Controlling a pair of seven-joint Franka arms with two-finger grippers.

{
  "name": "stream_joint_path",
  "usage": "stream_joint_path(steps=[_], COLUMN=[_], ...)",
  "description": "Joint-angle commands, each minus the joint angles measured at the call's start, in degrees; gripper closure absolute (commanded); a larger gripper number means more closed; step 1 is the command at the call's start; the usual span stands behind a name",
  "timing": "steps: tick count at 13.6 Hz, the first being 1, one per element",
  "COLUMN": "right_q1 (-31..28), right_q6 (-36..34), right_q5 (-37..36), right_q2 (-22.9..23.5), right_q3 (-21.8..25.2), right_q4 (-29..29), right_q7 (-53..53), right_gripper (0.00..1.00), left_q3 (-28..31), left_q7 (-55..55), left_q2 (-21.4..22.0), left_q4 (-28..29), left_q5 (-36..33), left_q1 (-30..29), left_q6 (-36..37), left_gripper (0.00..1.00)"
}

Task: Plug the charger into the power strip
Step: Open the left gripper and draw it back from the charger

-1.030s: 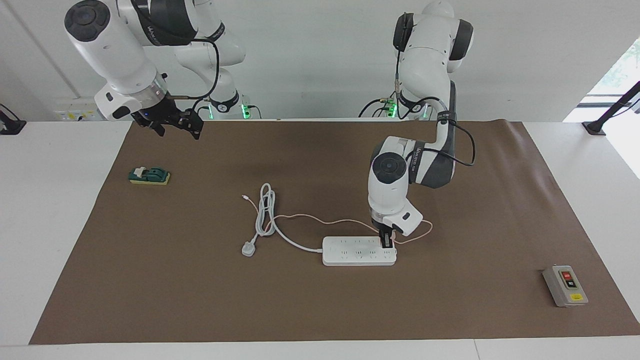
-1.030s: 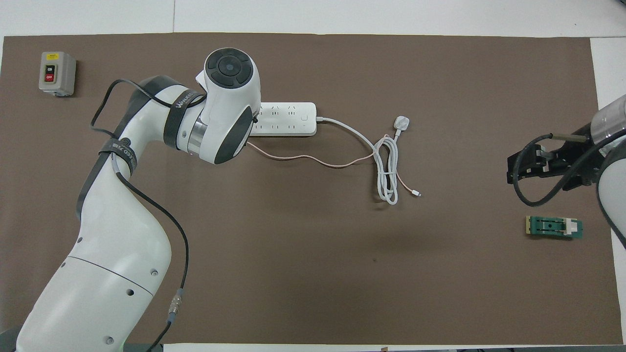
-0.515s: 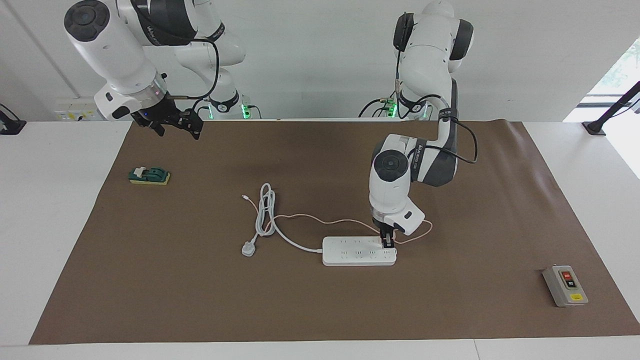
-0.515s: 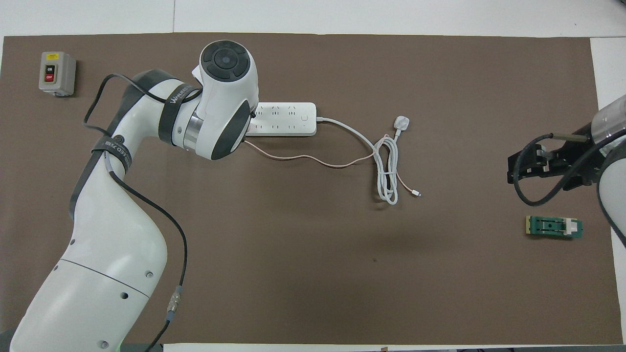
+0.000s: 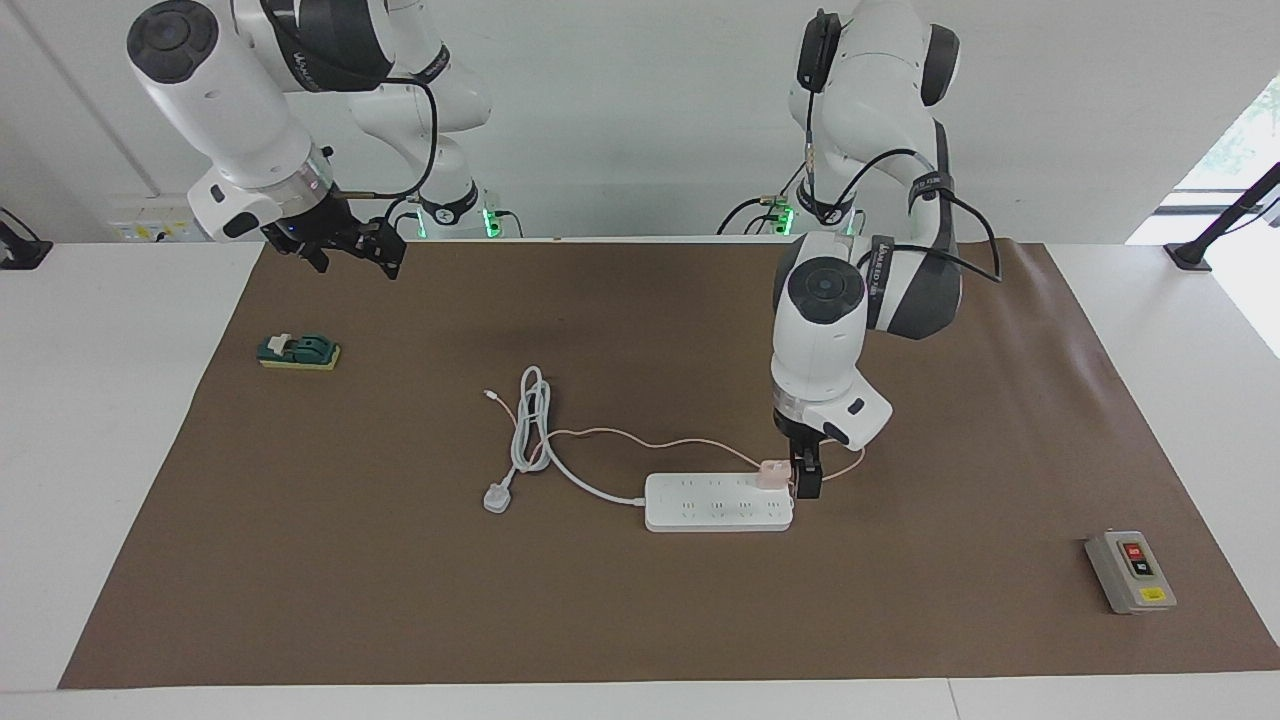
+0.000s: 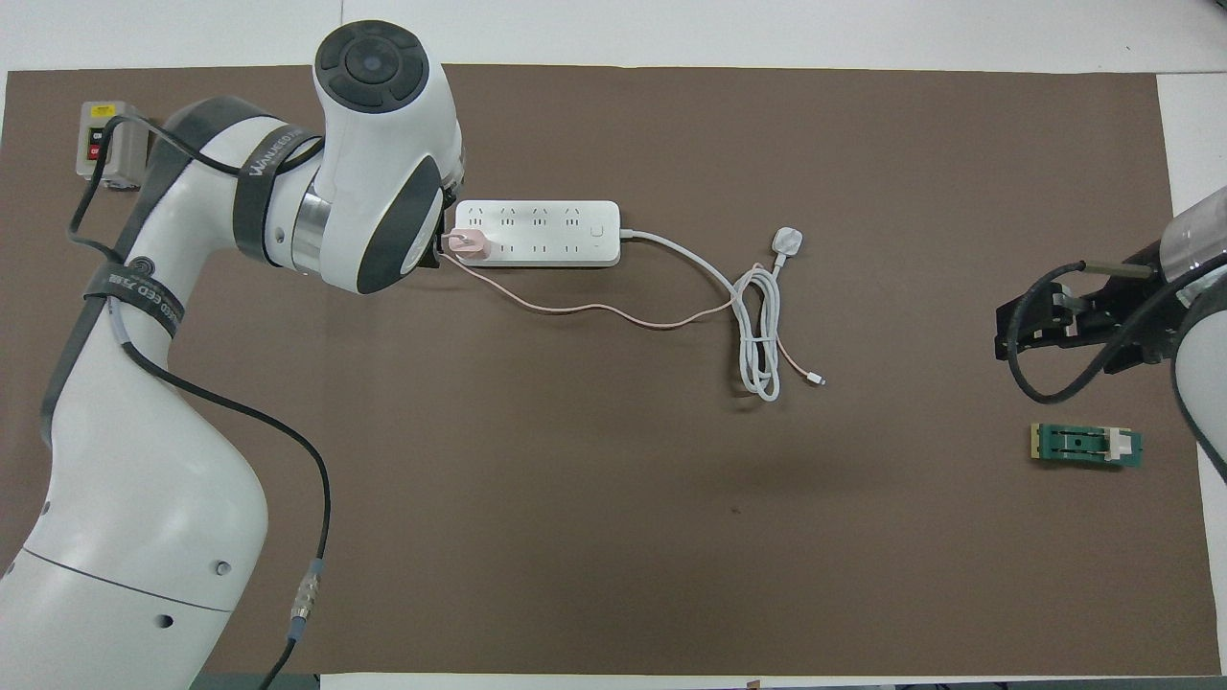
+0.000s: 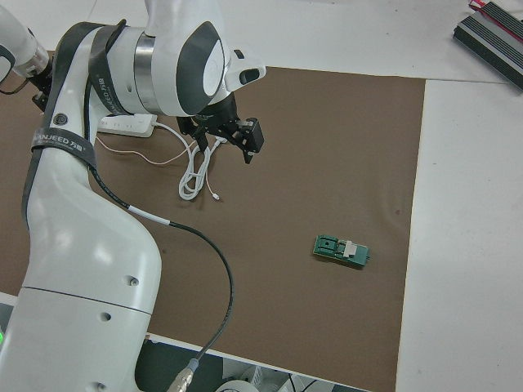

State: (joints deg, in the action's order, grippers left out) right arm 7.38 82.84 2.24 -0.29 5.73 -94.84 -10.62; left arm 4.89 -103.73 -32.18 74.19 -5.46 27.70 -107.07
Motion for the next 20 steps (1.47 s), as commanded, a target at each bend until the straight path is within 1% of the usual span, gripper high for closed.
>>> stream_joint_path(steps=[1,3,6,10,12,14,15,16,17,19,20], right_q1=[-0.97,-0.97,-0.97,-0.97,-0.97,-0.97,-0.97,-0.97,-0.97,-0.97,-0.97], right_q6=[-0.49,-0.49,-0.49,-0.49,-0.49,-0.49,-0.49,-0.49,-0.49,-0.49,-0.49], right_q5=[-0.3,-0.3,-0.3,-0.3,-0.3,-0.3,-0.3,-0.3,-0.3,-0.3,-0.3], right_q2=[-1.11,-1.11,-1.03,-1.02,-1.02,-1.02,-1.02,-1.02,-1.02,-1.02,-1.02], right_q3=[-0.55,-0.63,-0.55,-0.63,-0.63,-0.63,-0.63,-0.63,-0.55,-0.63,-0.63], right_q4=[-0.96,-0.88,-0.88,-0.88,-0.88,-0.88,-0.88,-0.96,-0.88,-0.88,-0.88], right_q7=[1.48,1.48,1.48,1.48,1.48,1.48,1.48,1.48,1.48,1.48,1.48], right_gripper=[0.0,0.0,0.0,0.0,0.0,0.0,0.0,0.0,0.0,0.0,0.0], left_q3=[0.12,-0.05,0.12,0.04,-0.05,0.21,0.04,0.04,0.04,0.04,0.04], left_q7=[9.3,16.33,29.94,49.28,60.08,72.99,78.54,84.07,87.96,90.71,92.55], left_q2=[3.78,5.54,9.23,12.4,14.85,17.75,18.46,19.08,19.96,23.64,30.18], left_q4=[0.26,0.26,0.34,0.34,0.43,1.3,2.01,2.54,3.93,8.75,18.35], left_q5=[2.21,2.39,3.18,3.53,5.54,5.73,5.64,5.55,5.29,5.11,4.76], left_q1=[-2.55,-5.1,-8.79,-13.71,-16.61,-18.2,-19.86,-20.57,-21.27,-21.55,-21.55], left_q6=[3.44,5.28,6.7,10.82,13.37,14.77,16.35,16.54,16.2,14.53,10.26], left_gripper=[0.0,0.0,0.0,0.0,0.0,0.0,0.0,0.03,0.05,0.07,0.07])
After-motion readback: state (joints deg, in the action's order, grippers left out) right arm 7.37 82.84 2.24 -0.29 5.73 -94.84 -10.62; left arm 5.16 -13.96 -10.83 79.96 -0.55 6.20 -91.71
